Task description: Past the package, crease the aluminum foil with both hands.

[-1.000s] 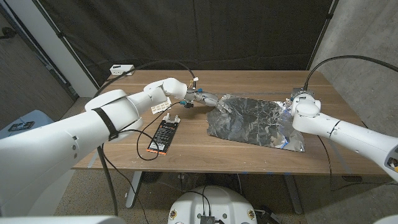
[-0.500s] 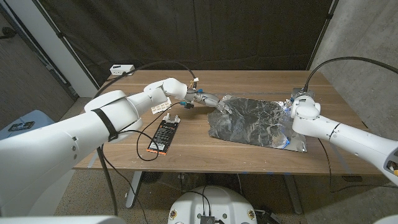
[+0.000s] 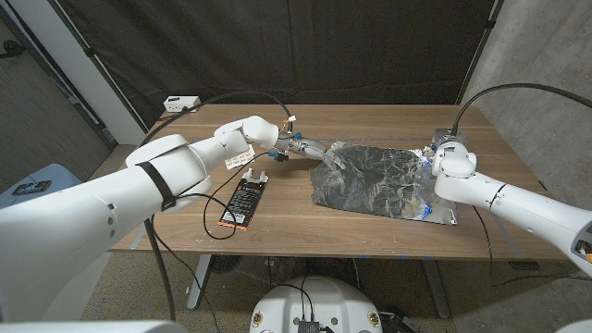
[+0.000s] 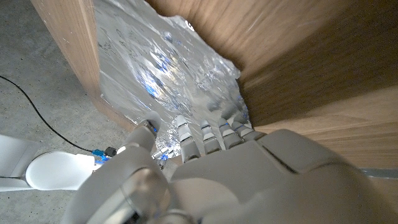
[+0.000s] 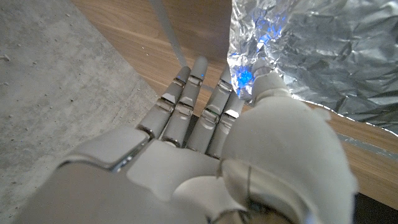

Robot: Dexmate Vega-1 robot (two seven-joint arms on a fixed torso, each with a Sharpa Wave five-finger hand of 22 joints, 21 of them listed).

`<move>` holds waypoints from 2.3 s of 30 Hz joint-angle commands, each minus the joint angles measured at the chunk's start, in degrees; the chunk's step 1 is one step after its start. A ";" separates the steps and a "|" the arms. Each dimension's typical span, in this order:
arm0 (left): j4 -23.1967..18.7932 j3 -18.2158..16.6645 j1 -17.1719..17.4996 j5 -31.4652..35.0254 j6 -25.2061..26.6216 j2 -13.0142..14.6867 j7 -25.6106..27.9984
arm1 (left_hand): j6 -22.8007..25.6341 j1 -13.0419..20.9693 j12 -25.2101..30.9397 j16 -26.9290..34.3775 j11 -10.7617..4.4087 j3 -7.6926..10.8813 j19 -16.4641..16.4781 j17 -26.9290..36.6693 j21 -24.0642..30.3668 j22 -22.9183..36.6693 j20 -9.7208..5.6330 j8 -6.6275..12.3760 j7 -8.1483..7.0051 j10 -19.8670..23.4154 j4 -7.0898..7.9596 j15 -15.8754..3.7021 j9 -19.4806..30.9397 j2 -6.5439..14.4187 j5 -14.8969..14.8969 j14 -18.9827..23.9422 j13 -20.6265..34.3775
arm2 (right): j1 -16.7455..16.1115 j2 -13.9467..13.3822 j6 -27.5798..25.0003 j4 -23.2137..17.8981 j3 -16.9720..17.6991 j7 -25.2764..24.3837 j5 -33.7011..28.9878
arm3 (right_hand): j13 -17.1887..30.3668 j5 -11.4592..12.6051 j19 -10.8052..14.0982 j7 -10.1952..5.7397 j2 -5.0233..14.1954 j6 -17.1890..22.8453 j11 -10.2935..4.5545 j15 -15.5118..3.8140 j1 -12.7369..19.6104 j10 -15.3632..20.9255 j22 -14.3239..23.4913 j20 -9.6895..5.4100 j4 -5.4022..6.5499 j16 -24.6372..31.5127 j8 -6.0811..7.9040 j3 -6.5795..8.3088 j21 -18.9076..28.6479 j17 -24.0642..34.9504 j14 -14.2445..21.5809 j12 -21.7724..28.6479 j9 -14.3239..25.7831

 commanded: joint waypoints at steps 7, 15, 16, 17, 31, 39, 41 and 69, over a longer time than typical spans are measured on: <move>1.12 0.75 -0.10 0.30 1.34 -1.03 1.09 | 0.75 0.89 0.15 0.11 0.00 0.17 0.70 0.18 0.20 0.34 0.32 0.08 0.01 0.82 -0.30 -0.14 0.15 -0.02 -0.14 0.32 0.10 | -0.18 -1.26 -1.23 -3.18 0.52 0.98 -1.41 | 0.19 0.19 0.29 -0.22 0.45 1.89 -0.13 -8.47 1.66 2.11 0.08 -2.43 -0.02 0.75 0.70 -0.25 0.00 0.76 2.16 0.85 0.27; 1.33 1.11 -0.05 0.10 1.65 -1.23 1.43 | 0.89 1.09 0.13 0.12 -0.19 0.19 0.75 0.18 0.20 0.33 0.25 0.09 0.00 0.88 -0.34 -0.17 0.15 0.02 -0.15 0.43 0.10 | -0.24 -2.03 -0.83 -4.45 0.93 1.58 -1.92 | -0.36 0.08 0.71 -0.10 0.64 3.30 -0.35 -8.47 2.53 3.68 0.07 -3.03 0.01 1.22 1.19 -0.50 0.01 0.95 3.75 1.03 0.28; 1.34 1.12 -0.05 0.03 1.74 -1.24 1.39 | 0.89 1.10 0.14 0.11 -0.18 0.19 0.75 0.18 0.20 0.33 0.25 0.08 0.00 0.88 -0.34 -0.17 0.15 0.02 -0.15 0.43 0.10 | -0.14 -2.13 -0.72 -4.60 0.89 1.85 -2.02 | -0.48 0.05 0.85 -0.23 0.65 3.45 -0.33 -8.51 2.70 3.88 0.07 -3.22 0.00 1.27 1.23 -0.56 0.04 0.94 4.02 1.02 0.27; 1.38 1.16 -0.08 0.04 1.86 -1.27 1.49 | 0.88 1.13 0.13 0.11 -0.16 0.20 0.74 0.18 0.19 0.33 0.24 0.07 0.00 0.89 -0.35 -0.20 0.15 0.02 -0.15 0.42 0.10 | 0.05 -2.07 -0.92 -4.68 0.83 2.25 -2.12 | -0.51 0.05 0.90 -0.23 0.63 3.49 -0.35 -8.51 2.73 3.89 0.07 -3.25 -0.01 1.25 1.24 -0.57 0.05 0.92 4.04 1.00 0.27; 1.88 1.66 -0.19 -0.34 3.33 -1.70 2.50 | 0.95 1.54 0.13 0.15 -0.09 0.27 0.72 0.18 0.15 0.32 0.28 0.03 -0.02 1.03 -0.45 -0.29 0.15 0.05 -0.19 0.72 0.10 | 3.71 -2.60 -1.74 -6.38 -1.14 9.83 -3.76 | -0.83 -0.12 0.51 0.20 0.75 3.02 0.28 -8.45 3.13 3.40 0.07 -3.19 0.25 0.81 0.94 -0.98 -0.26 0.53 4.59 0.45 0.24; 2.06 1.95 -0.12 -0.73 4.11 -1.99 3.08 | 1.01 1.78 0.16 0.14 0.01 0.32 0.72 0.18 0.14 0.31 0.21 0.02 -0.01 1.18 -0.51 -0.28 0.15 0.07 -0.19 0.79 0.10 | 6.33 -3.01 -1.27 -7.20 -2.67 15.29 -5.55 | -0.90 -0.23 0.26 0.28 0.89 3.22 0.48 -8.37 3.44 3.41 0.07 -3.16 0.28 0.79 0.95 -1.15 -0.41 0.52 4.75 0.35 0.24; 2.07 2.03 -0.11 -0.78 4.15 -2.00 3.18 | 1.07 1.84 0.16 0.14 0.01 0.33 0.72 0.18 0.14 0.31 0.19 0.04 -0.01 1.22 -0.52 -0.30 0.15 0.07 -0.19 0.80 0.10 | 6.82 -3.03 -1.53 -7.49 -3.02 16.49 -6.24 | -0.96 -0.27 0.17 0.41 0.93 2.95 0.50 -8.35 3.48 3.28 0.07 -3.12 0.31 0.78 0.82 -1.22 -0.46 0.52 4.77 0.24 0.24; 1.92 1.37 0.61 -2.34 3.33 -1.98 2.00 | 1.48 2.68 0.17 0.18 0.06 0.41 0.81 0.20 0.11 0.29 0.18 0.08 -0.01 1.55 -0.66 -0.45 0.16 -0.03 -0.23 1.27 0.10 | 13.04 -1.99 -0.13 -8.32 -4.96 31.63 -12.55 | -0.87 -0.72 -0.61 1.31 1.64 1.36 1.38 -8.13 3.72 1.60 0.06 -2.42 0.79 0.18 -0.17 -2.07 -0.90 0.34 4.28 -0.63 0.28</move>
